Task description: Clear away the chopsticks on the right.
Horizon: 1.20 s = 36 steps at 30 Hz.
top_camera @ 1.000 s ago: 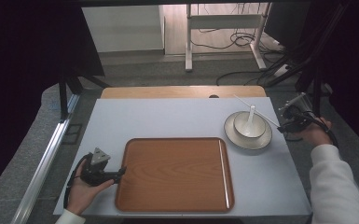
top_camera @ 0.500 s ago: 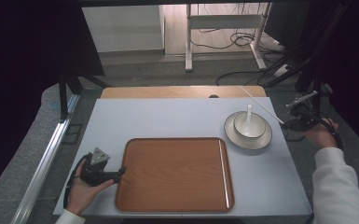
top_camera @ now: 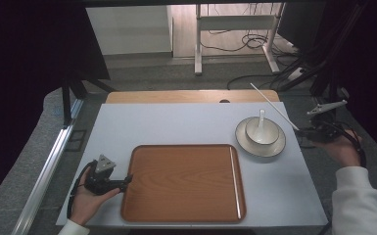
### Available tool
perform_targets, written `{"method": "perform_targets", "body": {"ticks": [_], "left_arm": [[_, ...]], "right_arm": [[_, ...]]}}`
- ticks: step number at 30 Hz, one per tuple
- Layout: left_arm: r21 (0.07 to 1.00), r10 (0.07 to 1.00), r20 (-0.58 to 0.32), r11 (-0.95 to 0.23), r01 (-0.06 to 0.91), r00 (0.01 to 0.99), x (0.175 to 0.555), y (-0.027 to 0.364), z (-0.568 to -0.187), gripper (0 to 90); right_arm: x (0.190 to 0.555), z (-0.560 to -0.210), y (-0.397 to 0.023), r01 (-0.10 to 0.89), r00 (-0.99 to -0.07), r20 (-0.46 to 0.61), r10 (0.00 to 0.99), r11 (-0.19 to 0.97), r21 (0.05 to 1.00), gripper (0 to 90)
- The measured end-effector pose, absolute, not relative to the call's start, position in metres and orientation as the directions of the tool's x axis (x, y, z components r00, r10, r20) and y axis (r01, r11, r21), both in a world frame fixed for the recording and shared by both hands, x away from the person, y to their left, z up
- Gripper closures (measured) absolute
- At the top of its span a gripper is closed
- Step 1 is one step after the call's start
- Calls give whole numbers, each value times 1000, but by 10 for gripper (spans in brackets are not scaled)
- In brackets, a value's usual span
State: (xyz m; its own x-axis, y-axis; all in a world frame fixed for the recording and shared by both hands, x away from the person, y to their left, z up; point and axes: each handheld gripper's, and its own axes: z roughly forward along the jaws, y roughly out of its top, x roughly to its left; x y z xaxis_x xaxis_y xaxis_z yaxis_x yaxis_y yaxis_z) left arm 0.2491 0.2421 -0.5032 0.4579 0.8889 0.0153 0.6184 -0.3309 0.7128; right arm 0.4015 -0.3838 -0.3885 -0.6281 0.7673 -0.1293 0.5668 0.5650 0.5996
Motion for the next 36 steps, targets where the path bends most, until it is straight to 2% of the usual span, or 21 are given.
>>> {"method": "perform_targets", "body": {"ticks": [14,19,25,36], "left_arm": [[715,889,18,-330,616,457,249,242,-503,188],[718,891,17,-326,614,454,248,242,-502,188],[730,896,20,-316,606,444,247,243,-501,190],[735,899,21,-311,603,438,245,243,-499,190]], "right_arm": [[362,-390,-352,476,-689,-91,719,543,691,841],[356,-392,-336,462,-707,-91,701,556,691,840],[351,-398,-323,486,-716,-21,697,520,702,840],[348,-404,-293,454,-764,-32,644,573,682,840]]}}
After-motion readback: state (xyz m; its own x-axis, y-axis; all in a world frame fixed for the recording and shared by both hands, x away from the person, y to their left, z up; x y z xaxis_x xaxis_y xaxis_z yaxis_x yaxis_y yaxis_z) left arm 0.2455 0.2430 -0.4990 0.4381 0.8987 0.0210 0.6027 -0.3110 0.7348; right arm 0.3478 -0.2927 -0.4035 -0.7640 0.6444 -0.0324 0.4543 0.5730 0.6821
